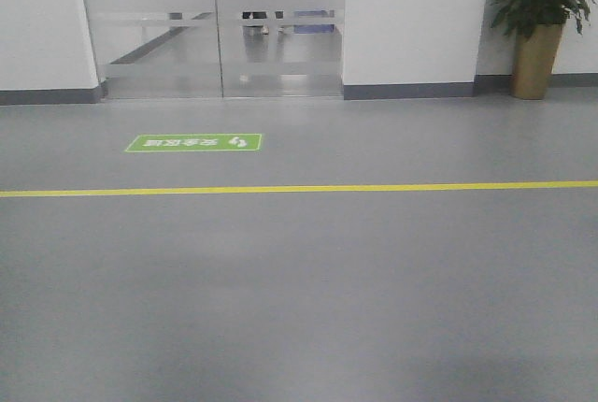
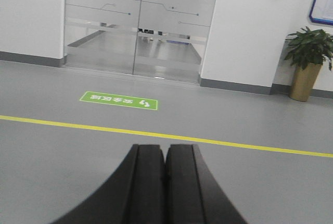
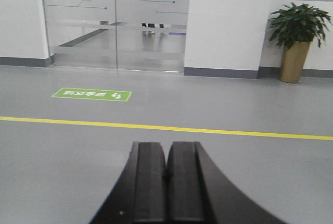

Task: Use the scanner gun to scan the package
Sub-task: 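Turn the base toward the red-framed table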

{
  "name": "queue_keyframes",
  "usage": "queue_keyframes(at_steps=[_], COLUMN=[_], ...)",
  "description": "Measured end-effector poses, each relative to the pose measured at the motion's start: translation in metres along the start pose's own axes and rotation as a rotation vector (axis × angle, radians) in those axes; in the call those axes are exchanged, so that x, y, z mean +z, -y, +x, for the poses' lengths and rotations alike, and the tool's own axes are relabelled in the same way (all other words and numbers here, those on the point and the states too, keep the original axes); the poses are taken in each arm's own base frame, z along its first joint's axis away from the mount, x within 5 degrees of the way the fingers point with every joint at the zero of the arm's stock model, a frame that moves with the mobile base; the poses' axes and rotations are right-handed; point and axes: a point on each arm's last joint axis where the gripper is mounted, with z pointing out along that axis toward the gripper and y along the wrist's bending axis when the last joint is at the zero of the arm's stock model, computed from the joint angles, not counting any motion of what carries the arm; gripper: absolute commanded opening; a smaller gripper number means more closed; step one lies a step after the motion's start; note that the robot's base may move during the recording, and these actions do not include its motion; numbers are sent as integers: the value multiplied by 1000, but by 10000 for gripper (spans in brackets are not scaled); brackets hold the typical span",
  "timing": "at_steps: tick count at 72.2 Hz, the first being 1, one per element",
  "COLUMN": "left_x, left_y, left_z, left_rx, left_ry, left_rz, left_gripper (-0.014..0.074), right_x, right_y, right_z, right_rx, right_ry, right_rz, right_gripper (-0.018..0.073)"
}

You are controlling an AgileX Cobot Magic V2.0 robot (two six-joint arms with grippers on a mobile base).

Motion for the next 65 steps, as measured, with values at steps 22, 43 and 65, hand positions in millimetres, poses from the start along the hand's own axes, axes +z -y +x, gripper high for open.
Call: queue_keyframes(at_steps=[22, 43, 65], left_x=[0, 0, 0], left_y=[0, 0, 0], left_z=[0, 0, 0], left_rx=[0, 0, 0], left_ry=[0, 0, 0], left_rz=[0, 0, 0], left_gripper=[-111, -111, -111], right_x=[0, 0, 0], right_y=[0, 0, 0], right_z=[0, 0, 0], right_rx=[0, 0, 0], right_ry=[0, 0, 0], right_rz=[0, 0, 0], right_gripper=[-167, -167, -167])
